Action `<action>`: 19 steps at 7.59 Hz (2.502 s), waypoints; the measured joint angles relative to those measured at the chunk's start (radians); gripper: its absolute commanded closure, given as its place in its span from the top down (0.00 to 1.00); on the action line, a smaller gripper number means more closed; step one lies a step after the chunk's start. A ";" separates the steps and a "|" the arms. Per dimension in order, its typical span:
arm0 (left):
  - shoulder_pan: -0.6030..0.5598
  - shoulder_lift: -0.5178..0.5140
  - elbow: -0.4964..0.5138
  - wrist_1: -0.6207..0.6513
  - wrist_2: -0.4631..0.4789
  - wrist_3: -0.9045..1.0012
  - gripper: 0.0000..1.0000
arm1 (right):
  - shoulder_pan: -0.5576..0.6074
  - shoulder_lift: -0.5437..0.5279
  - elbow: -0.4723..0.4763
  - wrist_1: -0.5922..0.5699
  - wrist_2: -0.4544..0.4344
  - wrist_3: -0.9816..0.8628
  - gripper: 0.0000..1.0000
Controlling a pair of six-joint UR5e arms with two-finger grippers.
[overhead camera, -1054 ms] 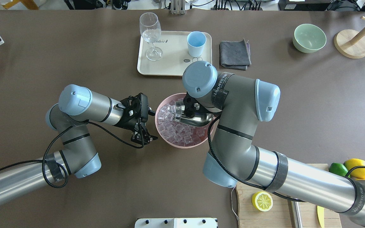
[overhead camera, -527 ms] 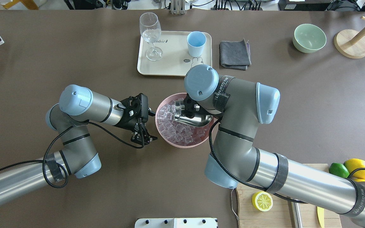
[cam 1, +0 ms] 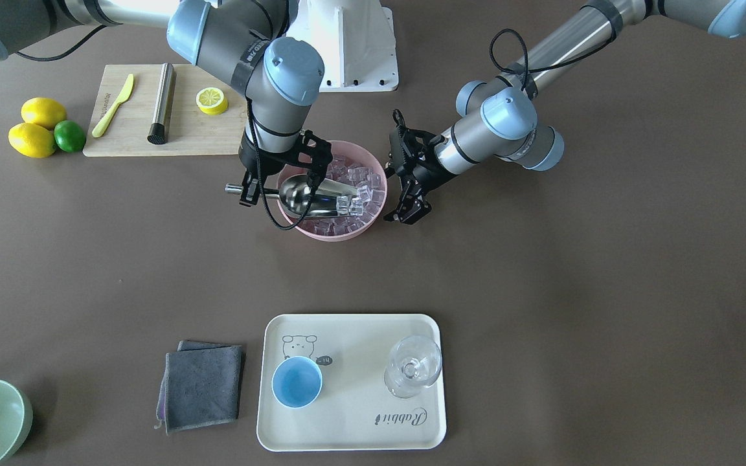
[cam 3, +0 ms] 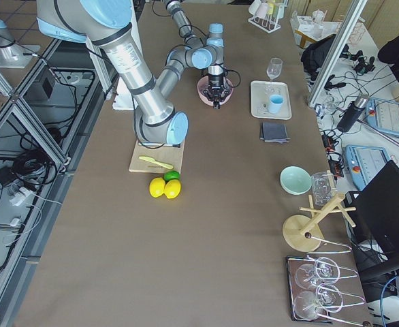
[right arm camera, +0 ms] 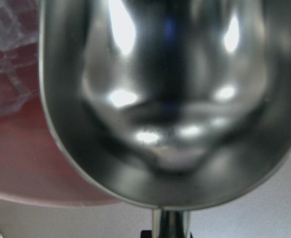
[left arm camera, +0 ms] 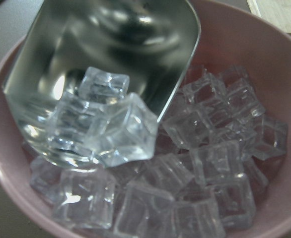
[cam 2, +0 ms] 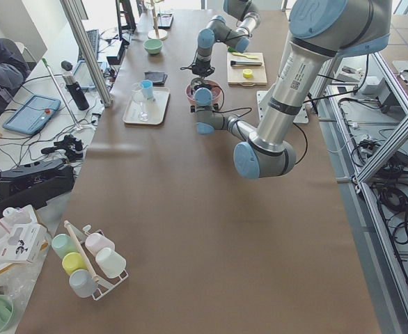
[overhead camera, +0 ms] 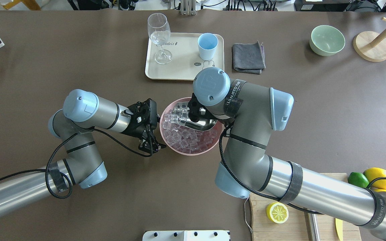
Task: Put ice in cup with scoop
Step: 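Dig the scoop into the ice with the right gripper while left steadies bowl, then lift the filled scoop with the right gripper while the left gripper retracts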
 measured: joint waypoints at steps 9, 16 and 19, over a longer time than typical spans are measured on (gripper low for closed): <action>-0.002 0.000 -0.001 0.009 0.000 -0.001 0.98 | 0.003 -0.245 0.304 0.174 0.035 0.081 0.00; -0.068 0.105 -0.224 0.293 -0.003 0.003 0.98 | 0.307 -0.356 0.297 0.139 0.400 0.131 0.00; -0.158 0.154 -0.379 0.646 0.000 0.002 0.98 | 0.379 -0.207 0.162 -0.090 0.505 0.166 0.00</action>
